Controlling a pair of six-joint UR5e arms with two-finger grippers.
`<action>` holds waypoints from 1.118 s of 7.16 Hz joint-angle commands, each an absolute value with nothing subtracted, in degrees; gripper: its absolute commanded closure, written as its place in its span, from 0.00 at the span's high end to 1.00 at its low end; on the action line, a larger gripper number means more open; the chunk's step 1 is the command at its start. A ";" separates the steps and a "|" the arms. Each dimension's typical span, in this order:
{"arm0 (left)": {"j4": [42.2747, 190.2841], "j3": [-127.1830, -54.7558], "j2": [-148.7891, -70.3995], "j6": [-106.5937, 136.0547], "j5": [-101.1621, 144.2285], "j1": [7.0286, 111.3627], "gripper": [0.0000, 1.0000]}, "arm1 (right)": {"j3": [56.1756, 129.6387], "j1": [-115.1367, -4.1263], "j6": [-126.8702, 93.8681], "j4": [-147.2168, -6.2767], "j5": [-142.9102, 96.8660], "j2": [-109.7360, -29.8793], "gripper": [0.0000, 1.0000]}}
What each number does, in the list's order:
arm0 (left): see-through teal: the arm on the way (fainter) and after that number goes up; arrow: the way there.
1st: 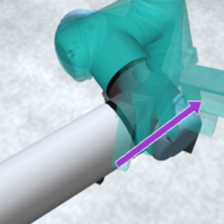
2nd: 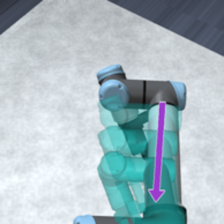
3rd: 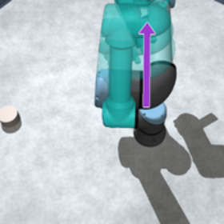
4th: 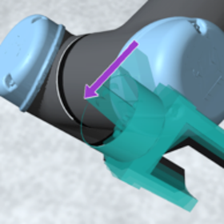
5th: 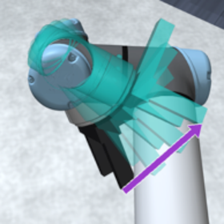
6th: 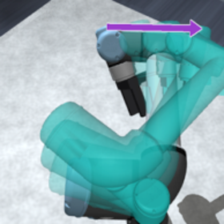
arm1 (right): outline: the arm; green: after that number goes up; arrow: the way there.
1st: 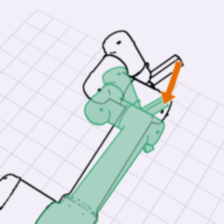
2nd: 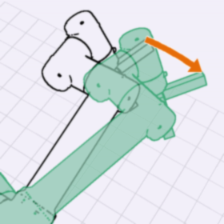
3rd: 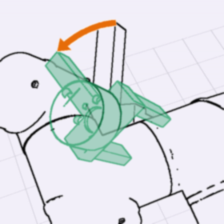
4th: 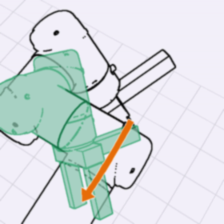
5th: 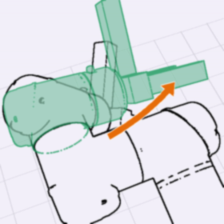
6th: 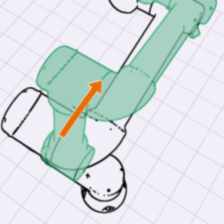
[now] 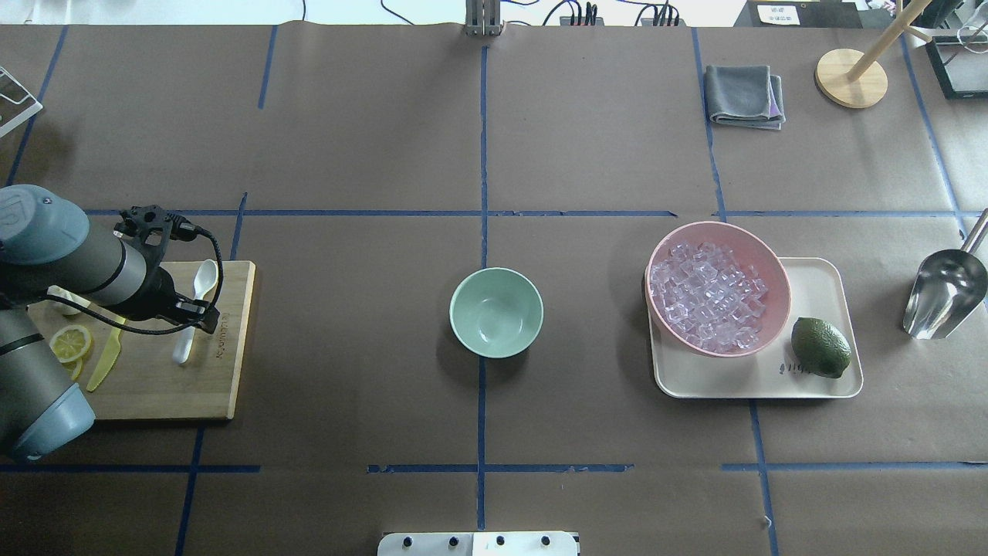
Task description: Put spoon and ice into bowl
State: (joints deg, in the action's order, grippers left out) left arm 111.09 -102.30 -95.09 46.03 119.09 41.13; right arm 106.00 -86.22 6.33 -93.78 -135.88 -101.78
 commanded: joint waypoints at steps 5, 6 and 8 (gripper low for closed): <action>111.01 -102.30 -94.66 45.79 119.00 41.13 0.08 | 106.00 -86.22 6.33 -93.78 -135.79 -101.78 1.00; 111.09 -102.39 -94.57 45.70 119.00 41.13 0.00 | 106.00 -86.22 6.33 -93.78 -135.79 -101.78 1.00; 111.09 -103.70 -94.92 45.53 119.00 41.48 0.00 | 106.00 -86.22 6.33 -93.87 -135.79 -101.78 1.00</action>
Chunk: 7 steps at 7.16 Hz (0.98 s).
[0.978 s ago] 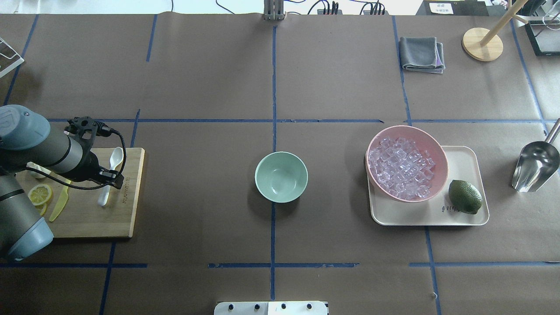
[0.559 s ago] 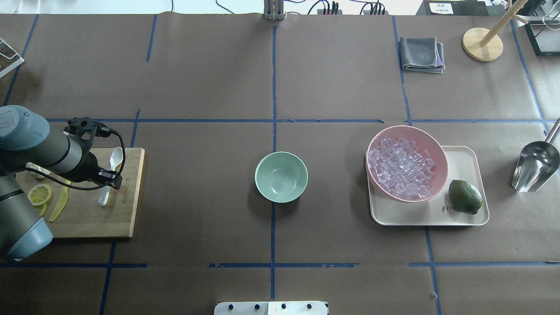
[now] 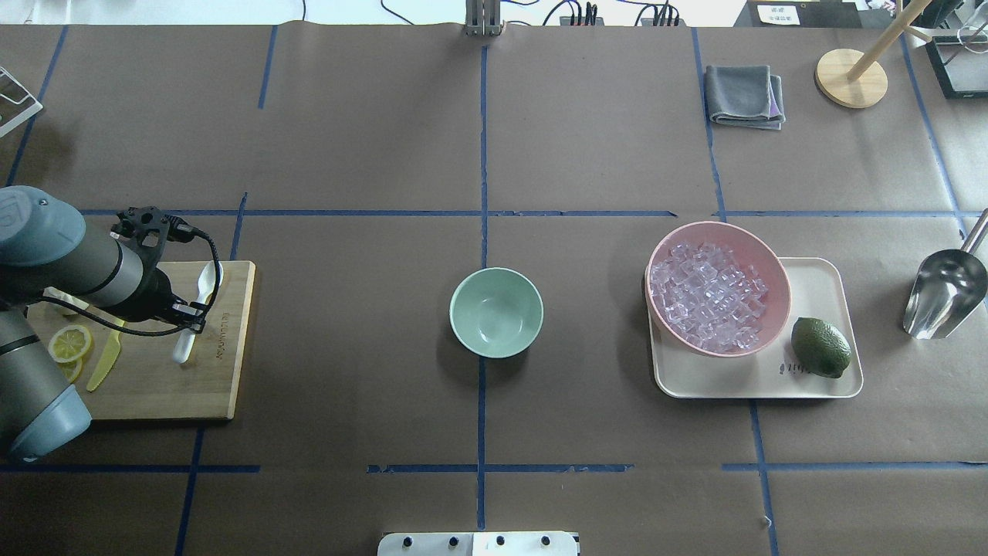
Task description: Put spoon and ice into bowl
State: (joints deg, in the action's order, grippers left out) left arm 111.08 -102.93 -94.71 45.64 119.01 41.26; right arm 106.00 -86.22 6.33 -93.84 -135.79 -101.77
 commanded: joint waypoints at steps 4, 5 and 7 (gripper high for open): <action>110.74 -105.38 -104.12 40.97 119.62 40.18 0.00 | 105.91 -86.22 6.33 -93.87 -135.70 -101.78 1.00; 107.44 -105.29 -107.37 41.31 119.36 37.99 0.00 | 105.91 -86.22 6.33 -93.87 -135.70 -101.78 1.00; 96.72 -105.21 -116.07 43.40 119.18 35.69 0.00 | 106.00 -86.22 6.24 -93.87 -135.88 -101.78 1.00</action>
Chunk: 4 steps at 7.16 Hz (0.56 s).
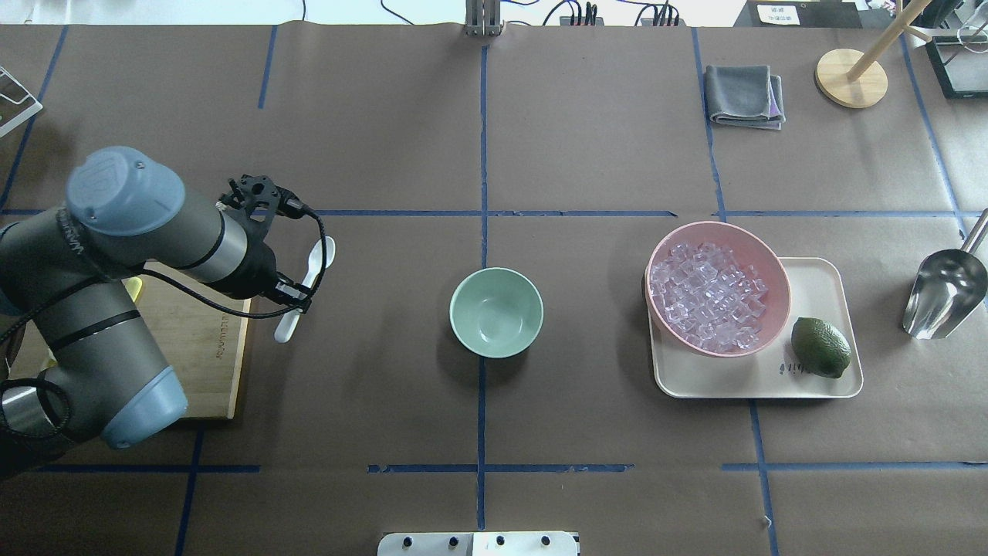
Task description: Put spoon and ice into bowl
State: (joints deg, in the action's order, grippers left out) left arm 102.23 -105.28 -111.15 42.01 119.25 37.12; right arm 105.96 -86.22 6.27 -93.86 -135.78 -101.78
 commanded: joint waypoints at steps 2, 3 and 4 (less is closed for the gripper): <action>94.66 -103.89 -122.32 50.51 119.01 30.18 0.00 | 105.91 -86.22 6.24 -93.87 -135.88 -101.78 1.00; 94.66 -102.32 -125.56 53.50 117.70 28.32 0.00 | 105.91 -86.22 6.24 -93.87 -135.88 -101.78 1.00; 94.66 -99.35 -129.16 55.96 114.90 25.52 0.01 | 105.82 -86.22 6.33 -93.87 -135.88 -101.78 1.00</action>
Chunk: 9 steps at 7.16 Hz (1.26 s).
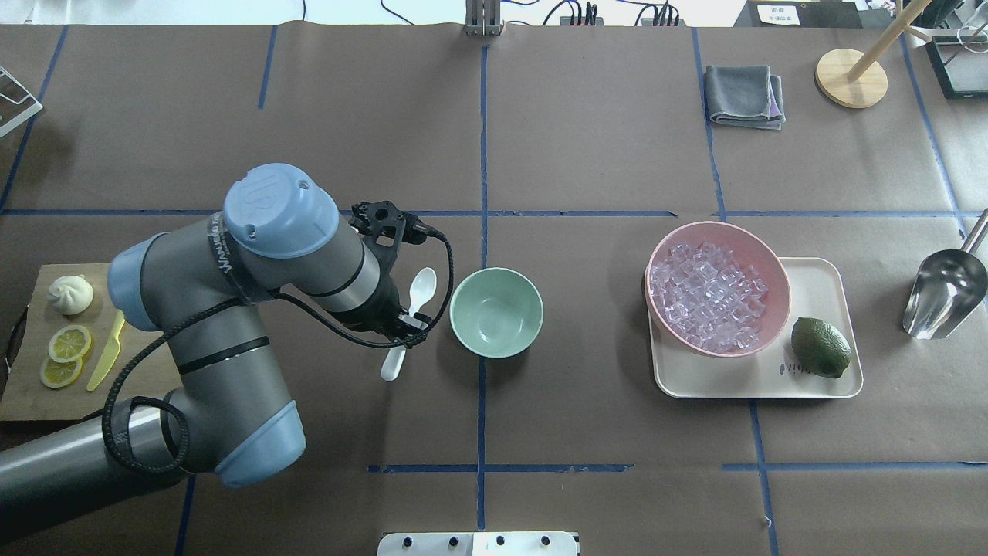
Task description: Put spoon and ice into bowl
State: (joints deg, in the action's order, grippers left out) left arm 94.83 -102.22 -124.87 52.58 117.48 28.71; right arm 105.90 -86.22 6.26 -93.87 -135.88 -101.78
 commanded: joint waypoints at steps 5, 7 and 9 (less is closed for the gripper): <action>95.19 -92.10 -135.44 58.88 113.73 24.17 1.00 | 105.65 -86.22 6.33 -93.87 -135.88 -101.87 1.00; 94.57 -92.72 -135.00 58.10 115.47 26.52 1.00 | 105.99 -86.22 6.24 -93.78 -135.97 -101.78 1.00; 93.70 -96.04 -127.93 53.48 123.63 33.01 1.00 | 106.61 -86.05 6.15 -93.08 -135.79 -100.99 1.00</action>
State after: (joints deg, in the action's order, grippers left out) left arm 94.23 -93.61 -132.49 56.91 119.48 29.14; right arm 106.09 -86.16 6.23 -93.60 -135.89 -101.42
